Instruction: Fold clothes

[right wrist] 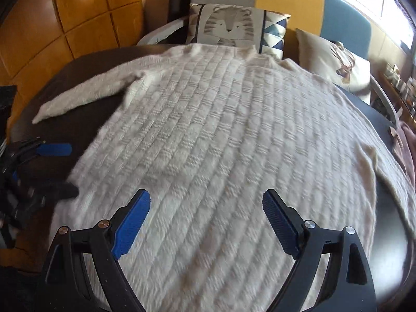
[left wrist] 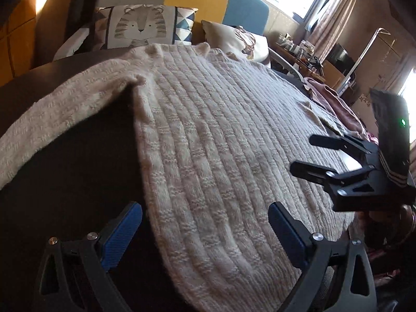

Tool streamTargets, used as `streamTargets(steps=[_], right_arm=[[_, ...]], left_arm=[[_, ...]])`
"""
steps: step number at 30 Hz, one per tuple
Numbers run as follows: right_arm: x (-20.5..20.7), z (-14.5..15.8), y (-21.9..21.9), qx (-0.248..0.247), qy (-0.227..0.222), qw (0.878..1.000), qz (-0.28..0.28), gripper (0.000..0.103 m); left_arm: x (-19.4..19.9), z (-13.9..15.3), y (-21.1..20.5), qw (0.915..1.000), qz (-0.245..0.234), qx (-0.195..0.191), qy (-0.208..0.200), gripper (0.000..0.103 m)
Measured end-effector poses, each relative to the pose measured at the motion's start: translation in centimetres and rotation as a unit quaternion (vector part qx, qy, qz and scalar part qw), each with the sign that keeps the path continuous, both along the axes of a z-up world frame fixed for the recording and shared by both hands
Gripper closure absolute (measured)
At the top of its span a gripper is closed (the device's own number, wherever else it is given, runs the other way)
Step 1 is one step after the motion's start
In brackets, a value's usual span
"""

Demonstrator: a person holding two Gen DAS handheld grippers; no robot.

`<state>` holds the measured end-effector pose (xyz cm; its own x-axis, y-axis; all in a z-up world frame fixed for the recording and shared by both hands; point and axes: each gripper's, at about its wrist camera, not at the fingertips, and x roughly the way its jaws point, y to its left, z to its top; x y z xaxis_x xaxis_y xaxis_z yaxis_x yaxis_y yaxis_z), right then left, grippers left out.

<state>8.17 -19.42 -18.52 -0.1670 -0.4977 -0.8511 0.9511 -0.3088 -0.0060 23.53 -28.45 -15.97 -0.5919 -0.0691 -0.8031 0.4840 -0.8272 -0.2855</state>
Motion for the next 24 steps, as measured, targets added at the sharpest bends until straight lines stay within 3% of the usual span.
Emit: streamTargets(steps=[3, 7, 12, 16, 19, 22, 24], right_arm=[[-0.4, -1.7, -0.5, 0.017, -0.003, 1.0, -0.003, 0.012], [-0.6, -2.8, 0.5, 0.016, 0.0, 1.0, 0.009, 0.012], [-0.9, -2.0, -0.4, 0.037, -0.012, 0.999, 0.006, 0.012], [-0.9, 0.2, -3.1, 0.003, -0.021, 1.0, 0.01, 0.012], [-1.2, 0.3, -5.0, 0.001, -0.01, 1.0, 0.011, 0.012], [-2.2, -0.8, -4.9, 0.006, -0.011, 1.0, -0.007, 0.012], [-2.7, -1.4, -3.9, 0.003, -0.014, 1.0, -0.024, 0.012]], left_arm=[[-0.8, -1.5, 2.1, 0.9992, -0.031, -0.01, -0.023, 0.003], [-0.7, -2.4, 3.5, 0.9961, -0.044, -0.062, -0.044, 0.002], [0.2, -2.3, 2.6, 0.9965, -0.061, -0.04, -0.04, 0.002], [-0.1, -0.9, 0.4, 0.9994, -0.035, -0.006, -0.005, 0.003], [-1.4, 0.9, -2.0, 0.999, -0.024, -0.002, 0.037, 0.003], [-3.7, 2.8, -4.6, 0.9963, -0.04, -0.015, 0.075, 0.003], [-5.9, 3.6, -7.1, 0.9953, -0.051, -0.027, 0.077, 0.003]])
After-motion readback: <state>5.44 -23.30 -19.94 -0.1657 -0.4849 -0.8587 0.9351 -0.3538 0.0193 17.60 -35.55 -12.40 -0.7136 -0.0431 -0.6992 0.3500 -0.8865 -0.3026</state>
